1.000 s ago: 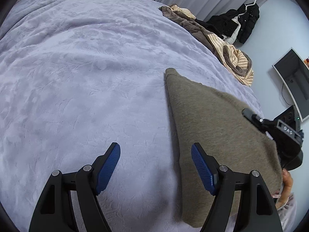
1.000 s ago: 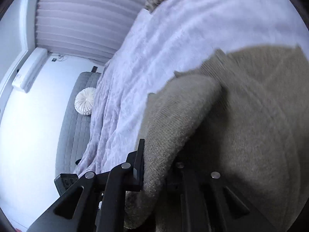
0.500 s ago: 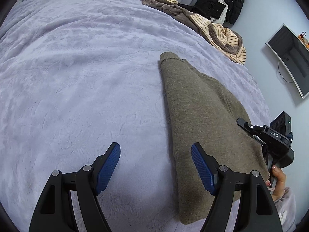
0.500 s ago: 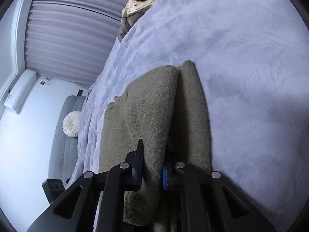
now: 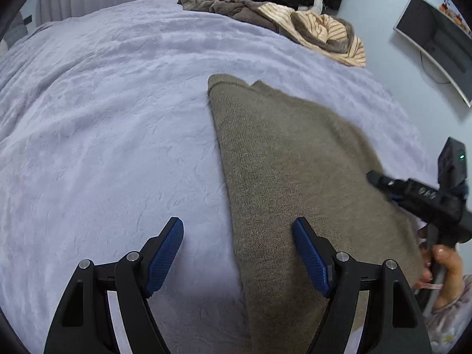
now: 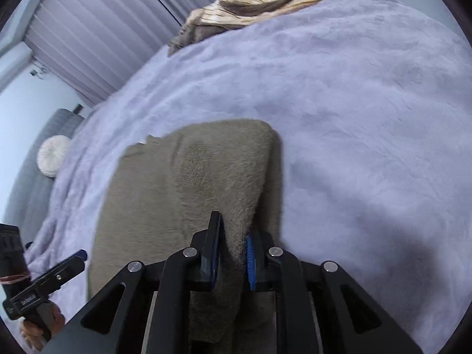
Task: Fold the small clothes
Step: 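Open the right gripper and lift both grippers off the folded sweater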
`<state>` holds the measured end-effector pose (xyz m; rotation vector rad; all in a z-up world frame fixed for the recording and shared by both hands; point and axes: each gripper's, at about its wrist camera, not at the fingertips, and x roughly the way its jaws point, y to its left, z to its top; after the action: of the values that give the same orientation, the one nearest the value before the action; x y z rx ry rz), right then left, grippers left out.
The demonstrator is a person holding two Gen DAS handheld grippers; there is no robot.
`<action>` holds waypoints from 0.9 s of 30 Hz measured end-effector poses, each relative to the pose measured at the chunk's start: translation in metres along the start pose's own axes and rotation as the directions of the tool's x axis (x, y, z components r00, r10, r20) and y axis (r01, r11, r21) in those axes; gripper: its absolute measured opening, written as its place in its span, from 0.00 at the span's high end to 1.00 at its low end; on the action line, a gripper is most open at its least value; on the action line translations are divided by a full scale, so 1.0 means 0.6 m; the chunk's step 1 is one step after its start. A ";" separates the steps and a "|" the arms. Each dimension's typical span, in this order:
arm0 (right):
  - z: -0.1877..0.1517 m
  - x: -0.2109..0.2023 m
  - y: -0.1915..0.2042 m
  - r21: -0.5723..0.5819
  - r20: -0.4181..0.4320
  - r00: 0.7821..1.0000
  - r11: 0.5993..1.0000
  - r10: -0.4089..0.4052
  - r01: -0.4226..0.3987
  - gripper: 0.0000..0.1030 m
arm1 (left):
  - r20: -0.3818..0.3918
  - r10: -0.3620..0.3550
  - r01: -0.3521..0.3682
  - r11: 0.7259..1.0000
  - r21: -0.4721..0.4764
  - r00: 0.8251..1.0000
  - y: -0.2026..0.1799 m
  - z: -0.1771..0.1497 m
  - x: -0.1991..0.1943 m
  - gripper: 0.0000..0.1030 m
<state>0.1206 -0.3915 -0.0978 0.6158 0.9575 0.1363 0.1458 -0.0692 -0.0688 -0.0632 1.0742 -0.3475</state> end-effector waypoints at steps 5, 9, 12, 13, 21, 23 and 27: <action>-0.036 -0.079 -0.042 0.090 0.021 1.000 0.996 -0.007 0.005 0.57 | 0.003 -0.035 0.036 0.998 -0.042 0.999 0.034 -0.011 -0.022 0.24; -0.072 -0.144 -0.028 0.072 0.041 0.990 0.988 0.133 -0.136 0.55 | 0.039 -0.027 0.028 0.999 -0.045 0.999 0.039 -0.003 -0.051 0.24; -0.102 -0.158 0.008 -0.012 -0.002 0.980 0.980 0.200 -0.200 0.42 | 0.047 -0.044 0.046 0.998 -0.038 0.998 0.024 -0.004 -0.061 0.24; -0.111 -0.156 0.021 -0.046 -0.023 0.980 0.979 0.199 -0.200 0.42 | 0.044 -0.052 0.053 0.998 -0.031 0.998 0.016 -0.008 -0.061 0.24; -0.152 -0.084 0.038 -0.201 -0.074 0.990 0.974 -0.123 0.106 0.94 | -0.055 0.009 -0.007 0.999 0.032 0.998 -0.021 -0.074 0.001 0.14; -0.165 -0.080 0.016 -0.155 -0.060 0.993 0.984 -0.103 0.092 0.94 | -0.046 -0.006 0.005 1.000 -0.018 0.999 -0.006 -0.092 0.004 0.12; -0.171 -0.095 0.017 -0.148 -0.045 0.995 0.985 -0.093 0.085 0.93 | -0.039 0.000 -0.001 1.000 -0.013 0.999 -0.004 -0.102 -0.011 0.12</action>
<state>0.0071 -0.3602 -0.0939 0.4358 1.0139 0.1422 0.0891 -0.0621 -0.0919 -0.0682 1.1154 -0.3422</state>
